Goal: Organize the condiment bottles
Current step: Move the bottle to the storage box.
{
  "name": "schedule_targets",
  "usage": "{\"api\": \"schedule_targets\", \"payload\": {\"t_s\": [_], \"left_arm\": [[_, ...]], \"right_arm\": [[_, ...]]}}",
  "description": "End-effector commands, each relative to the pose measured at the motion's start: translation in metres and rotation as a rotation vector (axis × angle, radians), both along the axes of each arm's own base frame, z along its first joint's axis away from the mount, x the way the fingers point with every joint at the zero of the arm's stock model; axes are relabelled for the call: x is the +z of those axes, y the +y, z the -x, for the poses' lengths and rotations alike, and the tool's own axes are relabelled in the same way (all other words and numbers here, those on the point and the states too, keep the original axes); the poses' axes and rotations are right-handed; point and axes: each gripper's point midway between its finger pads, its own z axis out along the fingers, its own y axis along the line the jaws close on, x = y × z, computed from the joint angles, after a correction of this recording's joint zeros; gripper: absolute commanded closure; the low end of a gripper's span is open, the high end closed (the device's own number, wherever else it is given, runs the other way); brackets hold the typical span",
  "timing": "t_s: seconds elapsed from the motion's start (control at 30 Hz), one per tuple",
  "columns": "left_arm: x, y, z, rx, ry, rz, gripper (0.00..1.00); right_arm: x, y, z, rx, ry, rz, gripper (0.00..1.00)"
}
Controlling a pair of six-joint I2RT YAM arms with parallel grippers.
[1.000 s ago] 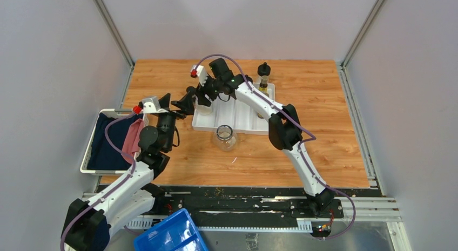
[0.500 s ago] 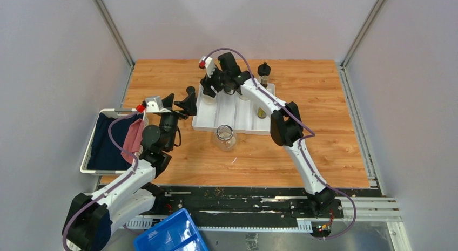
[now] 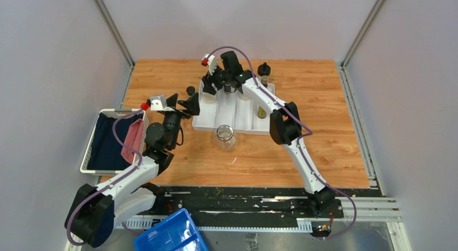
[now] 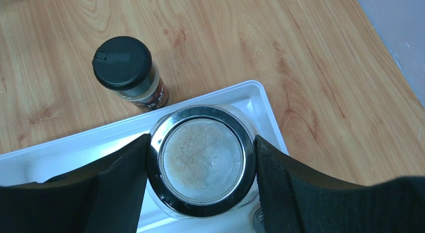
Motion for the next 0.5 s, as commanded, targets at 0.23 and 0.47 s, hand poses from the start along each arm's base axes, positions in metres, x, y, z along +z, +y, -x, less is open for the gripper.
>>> {"api": "schedule_targets", "payload": {"t_s": [0.23, 0.47], "left_arm": [[0.003, -0.005, -0.001, -0.016, -0.022, 0.021, 0.01], [0.002, -0.005, 0.001, -0.024, -0.021, 0.030, 0.01]], "right_arm": [[0.008, -0.003, -0.008, 0.004, -0.023, -0.020, 0.33], [0.028, 0.001, -0.003, 0.019, -0.051, -0.041, 0.26]]}}
